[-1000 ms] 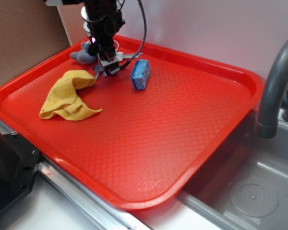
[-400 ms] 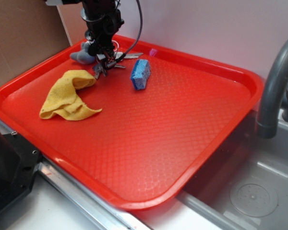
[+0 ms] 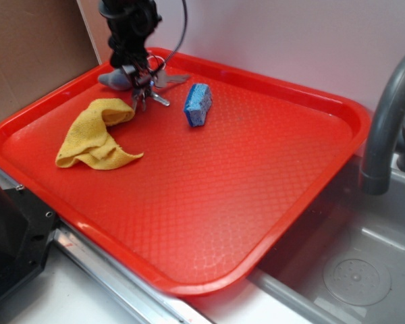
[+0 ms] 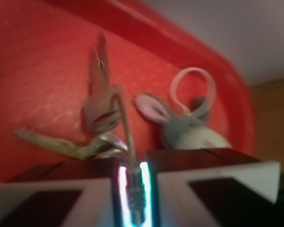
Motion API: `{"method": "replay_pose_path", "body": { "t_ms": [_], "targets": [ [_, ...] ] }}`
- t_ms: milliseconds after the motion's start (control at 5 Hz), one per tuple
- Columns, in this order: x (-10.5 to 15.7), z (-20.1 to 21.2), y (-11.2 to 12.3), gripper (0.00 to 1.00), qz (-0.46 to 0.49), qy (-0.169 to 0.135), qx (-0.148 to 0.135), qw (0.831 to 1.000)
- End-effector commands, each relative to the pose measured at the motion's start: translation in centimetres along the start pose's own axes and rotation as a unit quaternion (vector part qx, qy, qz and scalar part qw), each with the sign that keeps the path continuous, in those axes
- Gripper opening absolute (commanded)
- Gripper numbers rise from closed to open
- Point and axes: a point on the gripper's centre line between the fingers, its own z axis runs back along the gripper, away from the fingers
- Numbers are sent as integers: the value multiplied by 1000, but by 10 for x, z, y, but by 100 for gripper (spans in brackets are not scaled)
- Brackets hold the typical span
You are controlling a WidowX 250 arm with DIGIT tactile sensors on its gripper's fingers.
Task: Grab the silver keys.
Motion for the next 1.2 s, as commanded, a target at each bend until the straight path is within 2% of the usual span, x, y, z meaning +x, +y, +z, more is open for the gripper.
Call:
{"method": "replay_pose_path", "body": {
  "t_ms": [0, 200, 400, 1000],
  "targets": [
    [-13, 135, -10, 0, -1, -30, -91, 995],
    [9, 192, -19, 0, -43, 1, -146, 988],
    [24, 208, -36, 0, -81, 25, -159, 984],
    [24, 197, -50, 0, -87, 50, -187, 977]
  ]
}}
